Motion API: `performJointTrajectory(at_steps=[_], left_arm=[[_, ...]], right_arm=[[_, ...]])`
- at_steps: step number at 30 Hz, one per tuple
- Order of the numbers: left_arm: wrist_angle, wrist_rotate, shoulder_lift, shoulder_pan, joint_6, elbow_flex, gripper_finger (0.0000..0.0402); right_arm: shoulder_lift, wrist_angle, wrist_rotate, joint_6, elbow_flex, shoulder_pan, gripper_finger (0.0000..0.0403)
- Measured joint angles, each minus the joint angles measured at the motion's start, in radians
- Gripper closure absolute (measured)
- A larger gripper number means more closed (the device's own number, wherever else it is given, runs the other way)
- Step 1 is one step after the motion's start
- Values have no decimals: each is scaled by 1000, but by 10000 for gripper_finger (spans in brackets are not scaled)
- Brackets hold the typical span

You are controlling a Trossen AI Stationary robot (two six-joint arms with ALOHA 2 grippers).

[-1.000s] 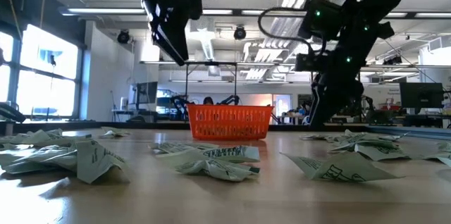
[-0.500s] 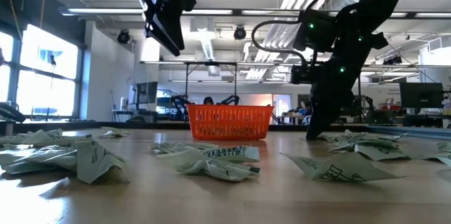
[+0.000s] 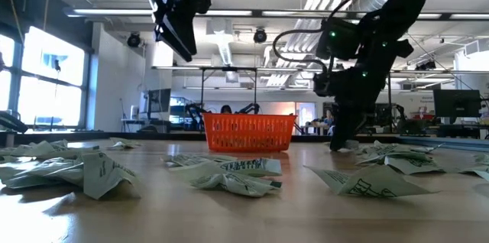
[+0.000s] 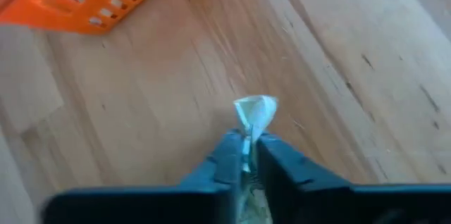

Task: Pick and place Stevia / Truvia into bins
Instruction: Put the stevia packet into the basket

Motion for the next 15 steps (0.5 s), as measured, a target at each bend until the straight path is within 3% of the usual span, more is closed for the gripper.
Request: performJointTrajectory(at_steps=[9, 12, 15], left_arm=[[-122, -10, 0, -25, -4, 0, 195], [-131, -48, -5, -59, -7, -2, 195], [-140, -121, -28, -91, -34, -26, 195]], right_arm=[[-85, -9, 1, -9, 189, -8, 397], [-83, -14, 20, -43, 292, -5, 392], [-50, -41, -38, -114, 398, -4, 394]])
